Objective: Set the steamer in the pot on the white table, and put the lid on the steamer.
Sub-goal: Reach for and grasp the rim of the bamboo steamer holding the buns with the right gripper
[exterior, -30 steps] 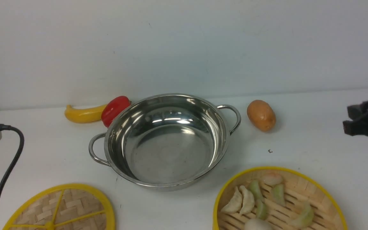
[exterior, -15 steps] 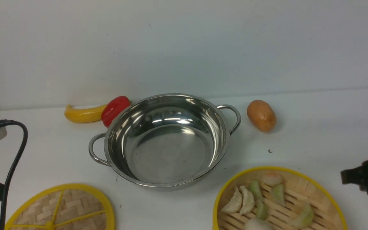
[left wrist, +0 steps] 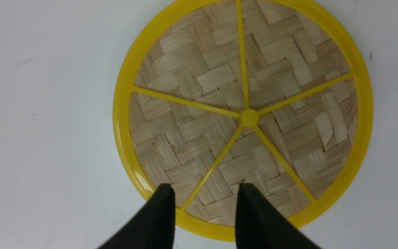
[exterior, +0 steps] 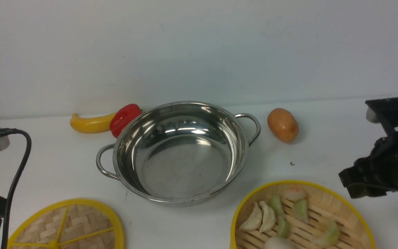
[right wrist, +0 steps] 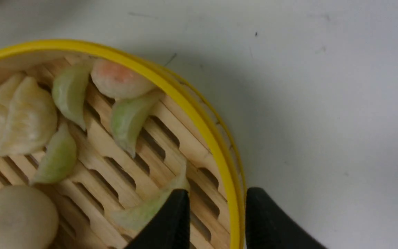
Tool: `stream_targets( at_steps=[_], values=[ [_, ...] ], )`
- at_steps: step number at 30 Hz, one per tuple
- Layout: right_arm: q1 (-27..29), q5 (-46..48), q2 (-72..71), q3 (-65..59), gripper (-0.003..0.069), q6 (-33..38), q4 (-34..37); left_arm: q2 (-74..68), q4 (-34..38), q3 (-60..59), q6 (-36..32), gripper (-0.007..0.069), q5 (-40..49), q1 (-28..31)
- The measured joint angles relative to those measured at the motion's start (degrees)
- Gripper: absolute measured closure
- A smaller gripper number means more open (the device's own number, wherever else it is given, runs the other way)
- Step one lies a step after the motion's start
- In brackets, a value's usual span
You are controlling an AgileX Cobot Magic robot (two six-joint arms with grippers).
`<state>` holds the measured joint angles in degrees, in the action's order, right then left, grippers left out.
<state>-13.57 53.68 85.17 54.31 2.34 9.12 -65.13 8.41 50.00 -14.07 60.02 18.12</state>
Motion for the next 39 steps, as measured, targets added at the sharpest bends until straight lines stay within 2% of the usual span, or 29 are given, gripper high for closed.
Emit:
stream_targets(
  at_steps=[7, 14, 21, 23, 24, 27, 28, 33, 36, 39],
  values=[
    [0.0, 1.6, 0.6, -1.8, 0.0416, 0.3, -1.3, 0.0, 0.1, 0.0, 0.0, 0.0384, 0.1, 0.0],
    [0.0, -3.2, 0.9, -7.2, 0.0416, 1.0, -1.5, 0.0, 0.1, 0.0, 0.0, 0.0384, 0.1, 0.0],
    [0.0, -5.3, 5.5, -7.6, 0.0416, 1.5, -1.5, 0.0, 0.1, 0.0, 0.0, 0.0384, 0.1, 0.0],
    [0.0, -5.4, 7.5, -7.6, 0.0429, 1.5, -1.5, 0.0, 0.1, 0.0, 0.0, 0.0384, 0.1, 0.0],
    [0.0, -5.3, 9.5, -7.3, 0.0469, 1.5, -1.6, 0.0, 0.1, 0.0, 0.0, 0.0384, 0.1, 0.0],
    [-0.1, -4.0, 10.6, -5.8, 0.0589, 0.1, -3.6, 0.0, 0.1, 0.0, 0.0, 0.0384, -0.2, 0.0],
    [-0.1, -2.9, 10.6, -4.9, 0.0608, 0.1, -5.5, 0.0, 0.1, 0.0, 0.0, 0.0384, -0.3, 0.0],
    [-0.1, 10.3, 8.9, 4.1, 0.0608, -1.0, -10.4, -0.2, 1.4, -1.5, -0.3, 0.0383, -4.1, 0.0],
    [-0.2, 15.5, 8.1, 12.6, 0.0608, -0.6, -8.6, -1.4, 2.8, -4.0, -1.0, 0.0370, -6.4, 0.0],
    [-1.5, 16.5, 8.7, 20.9, 0.0608, 0.7, -6.2, -3.2, 3.8, -5.7, -2.3, 0.0346, -7.7, 0.0]
  ],
)
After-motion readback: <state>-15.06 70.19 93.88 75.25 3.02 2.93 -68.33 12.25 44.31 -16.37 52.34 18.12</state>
